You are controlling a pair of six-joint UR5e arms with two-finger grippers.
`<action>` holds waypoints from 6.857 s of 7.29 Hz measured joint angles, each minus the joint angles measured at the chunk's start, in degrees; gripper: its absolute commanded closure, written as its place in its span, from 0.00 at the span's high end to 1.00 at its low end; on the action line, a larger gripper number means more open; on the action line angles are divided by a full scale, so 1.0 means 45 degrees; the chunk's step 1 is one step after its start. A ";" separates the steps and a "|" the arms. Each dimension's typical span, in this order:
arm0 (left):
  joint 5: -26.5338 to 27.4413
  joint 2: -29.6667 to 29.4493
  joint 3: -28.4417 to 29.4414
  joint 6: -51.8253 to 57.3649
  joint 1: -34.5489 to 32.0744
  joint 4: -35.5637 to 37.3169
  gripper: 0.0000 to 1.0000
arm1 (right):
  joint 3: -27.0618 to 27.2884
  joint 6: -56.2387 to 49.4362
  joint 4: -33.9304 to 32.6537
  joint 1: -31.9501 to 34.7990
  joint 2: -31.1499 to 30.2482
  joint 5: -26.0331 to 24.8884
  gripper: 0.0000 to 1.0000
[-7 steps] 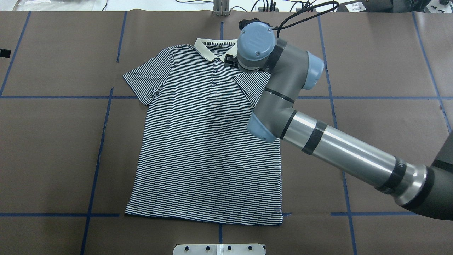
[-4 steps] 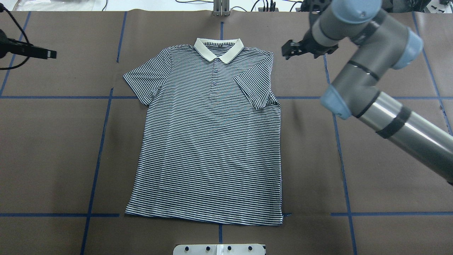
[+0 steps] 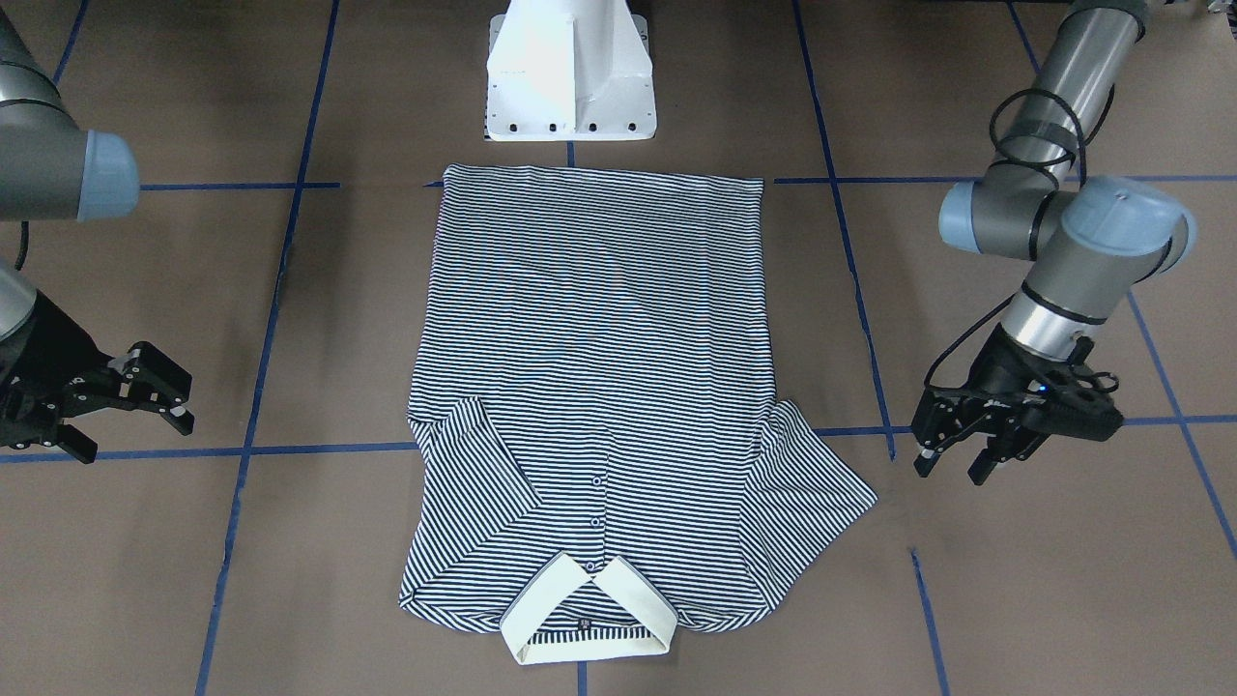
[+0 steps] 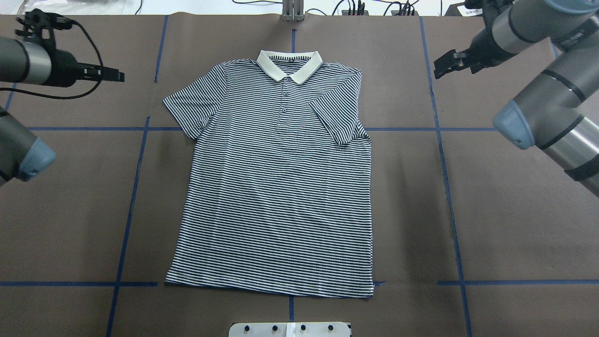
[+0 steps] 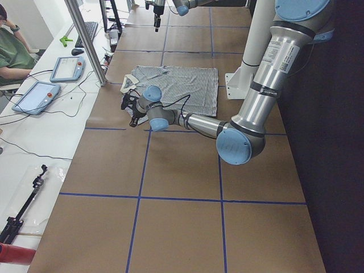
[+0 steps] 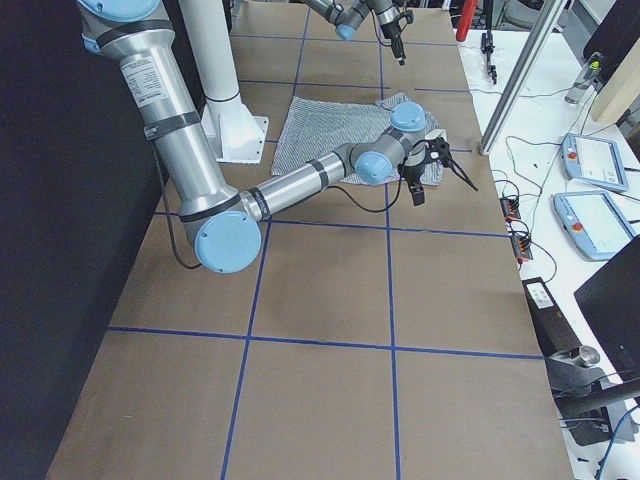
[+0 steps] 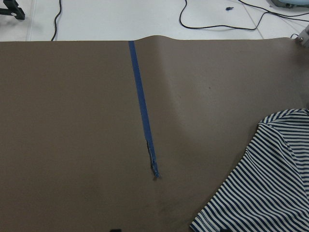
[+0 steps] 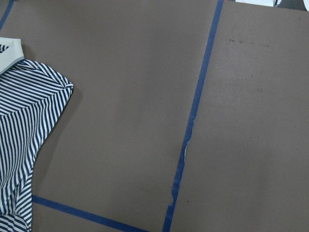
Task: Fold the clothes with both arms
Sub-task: 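Raise the right gripper away while the left gripper approaches the other sleeve, then fold the sleeve nearest the left gripper inward onto the shirt body, then lower both grippers to the shirt hem corners nearest the robot, then grasp the hem corners with both grippers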
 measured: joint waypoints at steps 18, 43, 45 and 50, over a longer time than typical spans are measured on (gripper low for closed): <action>0.1643 -0.3815 0.0397 -0.2691 0.2223 0.4797 0.00 | -0.0072 -0.0035 0.0397 0.0090 -0.0258 -0.0011 1.00; 0.3507 0.5229 -0.9537 -0.6564 0.9406 0.6240 0.51 | 0.7654 1.4392 -0.3579 -1.3279 -0.2644 -1.0812 0.88; 0.3504 0.5184 -0.9411 -0.6566 0.9492 0.6241 0.47 | 0.7640 1.4385 -0.3579 -1.3282 -0.2644 -1.0812 0.88; 0.3501 0.5155 -0.9381 -0.6566 0.9609 0.6240 0.00 | 0.7591 1.4402 -0.3579 -1.3311 -0.2660 -1.0816 0.77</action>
